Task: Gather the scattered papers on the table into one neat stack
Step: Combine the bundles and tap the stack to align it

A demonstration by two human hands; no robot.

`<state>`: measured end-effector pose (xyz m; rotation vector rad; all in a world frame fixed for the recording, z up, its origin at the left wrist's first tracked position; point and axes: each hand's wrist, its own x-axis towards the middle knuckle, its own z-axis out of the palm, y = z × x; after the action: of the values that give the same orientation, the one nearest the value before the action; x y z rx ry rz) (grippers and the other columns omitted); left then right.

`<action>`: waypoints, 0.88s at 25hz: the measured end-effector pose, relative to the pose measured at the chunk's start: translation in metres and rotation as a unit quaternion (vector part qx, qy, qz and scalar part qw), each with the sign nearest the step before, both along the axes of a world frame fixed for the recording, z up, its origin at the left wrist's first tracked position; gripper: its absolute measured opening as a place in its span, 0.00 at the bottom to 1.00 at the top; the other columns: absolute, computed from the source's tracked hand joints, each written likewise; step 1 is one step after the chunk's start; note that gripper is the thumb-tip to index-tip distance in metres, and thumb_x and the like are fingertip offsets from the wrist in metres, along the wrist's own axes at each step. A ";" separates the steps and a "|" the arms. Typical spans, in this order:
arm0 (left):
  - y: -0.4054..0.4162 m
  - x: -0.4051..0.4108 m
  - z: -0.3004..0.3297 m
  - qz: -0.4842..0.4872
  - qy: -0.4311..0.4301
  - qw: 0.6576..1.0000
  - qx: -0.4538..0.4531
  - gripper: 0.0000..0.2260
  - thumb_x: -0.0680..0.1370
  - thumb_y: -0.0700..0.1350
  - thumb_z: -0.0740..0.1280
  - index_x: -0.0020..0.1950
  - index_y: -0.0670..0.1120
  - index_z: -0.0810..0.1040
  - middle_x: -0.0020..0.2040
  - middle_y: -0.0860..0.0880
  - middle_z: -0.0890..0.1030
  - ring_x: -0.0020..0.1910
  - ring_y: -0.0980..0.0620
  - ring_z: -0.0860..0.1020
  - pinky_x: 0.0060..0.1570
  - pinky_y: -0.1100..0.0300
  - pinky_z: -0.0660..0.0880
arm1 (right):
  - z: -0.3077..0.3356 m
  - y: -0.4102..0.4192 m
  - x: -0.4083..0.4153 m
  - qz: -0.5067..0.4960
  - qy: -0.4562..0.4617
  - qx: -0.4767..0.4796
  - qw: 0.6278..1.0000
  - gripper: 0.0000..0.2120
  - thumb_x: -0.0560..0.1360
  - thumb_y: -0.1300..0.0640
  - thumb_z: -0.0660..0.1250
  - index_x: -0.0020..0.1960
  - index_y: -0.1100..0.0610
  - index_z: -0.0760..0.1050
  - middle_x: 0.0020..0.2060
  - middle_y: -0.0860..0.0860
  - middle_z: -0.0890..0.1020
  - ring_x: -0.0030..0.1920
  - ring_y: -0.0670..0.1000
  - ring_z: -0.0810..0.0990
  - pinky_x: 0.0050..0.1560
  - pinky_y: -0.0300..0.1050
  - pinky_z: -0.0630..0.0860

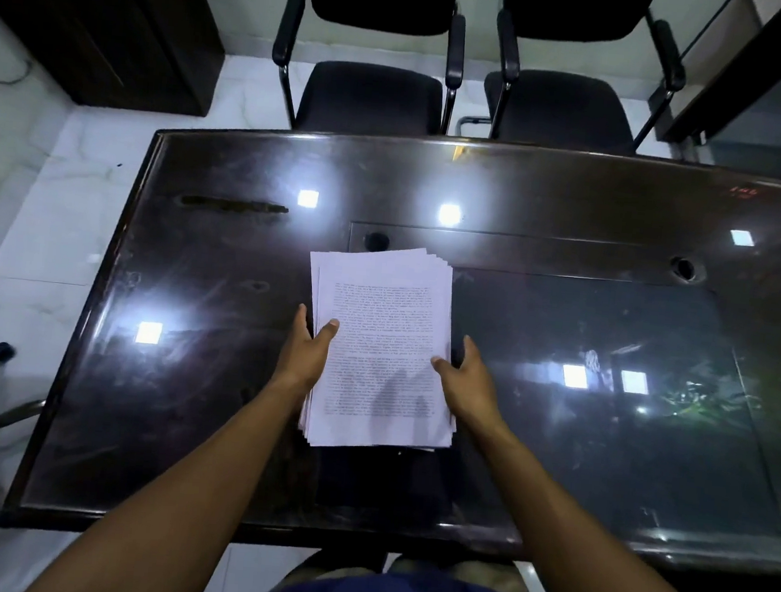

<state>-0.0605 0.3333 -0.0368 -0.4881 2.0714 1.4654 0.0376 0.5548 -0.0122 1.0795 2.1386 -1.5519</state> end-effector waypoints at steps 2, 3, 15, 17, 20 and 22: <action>0.005 -0.026 -0.002 0.005 0.008 1.000 -0.003 0.36 0.82 0.59 0.63 0.83 0.54 0.46 0.82 0.48 0.59 0.77 0.42 0.65 0.73 0.39 0.67 | -0.005 0.014 -0.038 -0.001 0.018 0.014 1.000 0.37 0.82 0.51 0.66 0.83 0.54 0.49 0.80 0.54 0.63 0.77 0.59 0.67 0.74 0.58 0.68; 0.010 -0.038 0.000 0.005 0.008 1.000 -0.005 0.36 0.82 0.59 0.63 0.83 0.54 0.46 0.82 0.48 0.60 0.77 0.42 0.66 0.74 0.40 0.66 | -0.008 0.019 -0.056 0.008 0.014 0.020 1.000 0.37 0.81 0.50 0.66 0.83 0.55 0.51 0.79 0.54 0.65 0.76 0.60 0.68 0.74 0.58 0.69; 0.017 -0.078 -0.025 0.049 0.027 0.996 -0.063 0.29 0.80 0.48 0.68 0.80 0.48 0.62 0.75 0.45 0.70 0.71 0.42 0.73 0.68 0.44 0.74 | -0.014 0.043 -0.125 0.079 0.071 0.158 0.982 0.19 0.80 0.57 0.65 0.70 0.57 0.71 0.66 0.55 0.79 0.66 0.59 0.77 0.60 0.47 0.73; 0.017 -0.083 -0.026 0.058 0.059 0.993 -0.081 0.23 0.78 0.43 0.71 0.72 0.47 0.70 0.67 0.44 0.74 0.63 0.43 0.78 0.60 0.48 0.79 | -0.007 0.045 -0.155 0.128 0.093 0.202 0.966 0.15 0.81 0.58 0.64 0.67 0.60 0.75 0.63 0.57 0.81 0.62 0.59 0.79 0.57 0.45 0.72; 0.017 -0.092 -0.023 -0.005 0.124 0.980 -0.155 0.20 0.76 0.42 0.71 0.67 0.50 0.74 0.66 0.45 0.72 0.63 0.44 0.76 0.64 0.47 0.77 | -0.011 0.046 -0.199 0.217 0.086 0.255 0.938 0.13 0.80 0.58 0.63 0.60 0.62 0.79 0.58 0.59 0.83 0.57 0.62 0.81 0.56 0.52 0.78; 0.019 -0.103 -0.021 -0.092 0.158 0.955 -0.232 0.21 0.77 0.43 0.70 0.70 0.50 0.74 0.68 0.44 0.70 0.67 0.43 0.70 0.68 0.48 0.71 | -0.021 0.045 -0.221 0.275 0.056 0.271 0.921 0.13 0.80 0.57 0.63 0.58 0.60 0.82 0.56 0.60 0.83 0.55 0.63 0.81 0.55 0.55 0.80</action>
<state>-0.1630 0.3527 -0.0582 -0.2323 2.6526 0.9930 -0.1838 0.5996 -0.0328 0.4325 2.7193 -0.7991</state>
